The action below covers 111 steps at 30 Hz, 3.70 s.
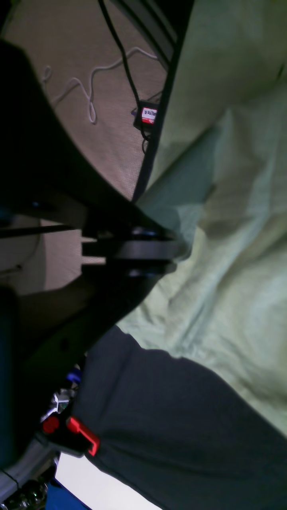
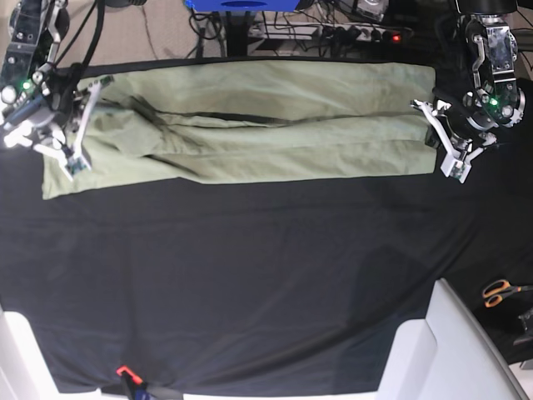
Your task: Fold the T-shirt properly
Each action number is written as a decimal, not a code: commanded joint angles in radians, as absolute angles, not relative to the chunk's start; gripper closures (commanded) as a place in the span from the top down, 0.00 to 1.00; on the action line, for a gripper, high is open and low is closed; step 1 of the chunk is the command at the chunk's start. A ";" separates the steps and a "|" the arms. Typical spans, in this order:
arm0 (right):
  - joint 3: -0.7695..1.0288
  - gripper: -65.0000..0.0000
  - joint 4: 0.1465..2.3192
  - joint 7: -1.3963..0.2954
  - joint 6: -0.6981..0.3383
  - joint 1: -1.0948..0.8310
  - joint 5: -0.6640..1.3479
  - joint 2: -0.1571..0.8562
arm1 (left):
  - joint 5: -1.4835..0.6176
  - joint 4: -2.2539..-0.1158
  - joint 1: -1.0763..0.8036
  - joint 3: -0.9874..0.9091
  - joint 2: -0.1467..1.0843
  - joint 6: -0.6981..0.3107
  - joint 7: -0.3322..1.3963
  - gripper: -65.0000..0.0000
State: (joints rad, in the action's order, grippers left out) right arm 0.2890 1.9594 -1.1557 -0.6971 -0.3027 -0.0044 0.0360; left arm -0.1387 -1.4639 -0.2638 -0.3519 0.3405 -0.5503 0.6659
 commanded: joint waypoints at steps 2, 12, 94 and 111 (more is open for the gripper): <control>0.291 0.00 1.966 -1.139 -0.698 -0.280 0.002 0.045 | -0.145 -1.483 -0.259 -0.358 0.357 -0.549 0.651 0.00; 0.289 0.03 1.790 -1.084 -0.698 -0.203 0.002 0.044 | -0.145 -1.484 -0.266 -0.357 0.355 -0.549 0.653 0.00; 0.097 0.02 1.842 -1.196 -0.698 -0.166 0.007 0.045 | -0.157 -1.762 -0.483 -0.573 0.269 -0.555 0.717 0.98; -0.031 0.04 1.788 -1.185 -0.698 -0.156 0.002 0.074 | -0.157 -1.707 -0.484 -0.573 0.271 -0.555 0.716 0.98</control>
State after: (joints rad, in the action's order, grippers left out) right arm -0.0334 1.7718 -1.1934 -0.6971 -0.1635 -0.0036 0.0704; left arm -0.1535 -1.6939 -0.4824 -0.5678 0.2554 -0.5541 0.7303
